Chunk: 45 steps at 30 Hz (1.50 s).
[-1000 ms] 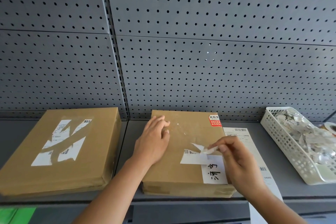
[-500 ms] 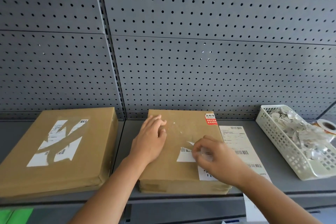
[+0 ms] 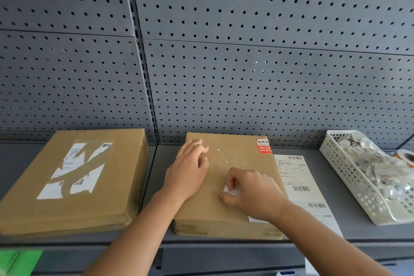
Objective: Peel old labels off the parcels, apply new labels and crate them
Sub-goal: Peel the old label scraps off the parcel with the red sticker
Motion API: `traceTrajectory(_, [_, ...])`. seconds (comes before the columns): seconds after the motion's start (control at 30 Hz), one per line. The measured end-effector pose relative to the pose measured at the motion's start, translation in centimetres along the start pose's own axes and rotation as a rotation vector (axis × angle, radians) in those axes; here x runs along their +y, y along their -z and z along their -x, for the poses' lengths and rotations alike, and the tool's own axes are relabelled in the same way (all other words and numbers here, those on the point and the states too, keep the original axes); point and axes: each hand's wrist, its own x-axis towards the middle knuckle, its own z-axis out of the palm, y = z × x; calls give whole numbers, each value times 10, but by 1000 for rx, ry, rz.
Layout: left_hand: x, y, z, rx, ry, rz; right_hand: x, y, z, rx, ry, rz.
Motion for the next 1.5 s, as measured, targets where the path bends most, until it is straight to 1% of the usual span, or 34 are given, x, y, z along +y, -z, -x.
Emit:
traceTrajectory(0.13, [-1, -1, 0, 3, 3, -6, -4, 1, -6, -79, -85, -37])
traceTrajectory(0.23, [-2, -1, 0, 6, 5, -3, -3, 2, -7, -89, -128, -52])
traceTrajectory(0.37, [-2, -2, -1, 8, 2, -4, -2, 7, -4, -117, -116, -100])
traceTrajectory(0.43, [-2, -2, -1, 10, 2, -3, -4, 5, -3, -137, -104, -87])
traceTrajectory(0.57, [-2, -3, 0, 13, 2, -6, -5, 3, -6, -81, -151, -81])
traceTrajectory(0.67, [-3, -3, -1, 10, 0, -11, -4, 6, -4, -99, -146, -123])
traceTrajectory(0.77, [-4, -3, -1, 13, -1, -10, -7, 5, -3, -125, -133, -103])
traceTrajectory(0.93, [-4, -3, -1, 9, -1, -15, -9, 3, -5, -117, -165, -100])
traceTrajectory(1.03, [-2, -2, 0, 7, 3, -16, -6, 5, -5, -74, -189, -98])
traceTrajectory(1.2, [-3, -1, -1, 8, 0, -17, -7, 4, -4, -119, -144, -103])
traceTrajectory(1.43, [-3, -2, 0, 3, 0, -16, -5, 2, -4, -66, -178, -103])
traceTrajectory(1.5, [-3, -2, 0, 6, -3, -16, -4, 3, -3, -85, -157, -115])
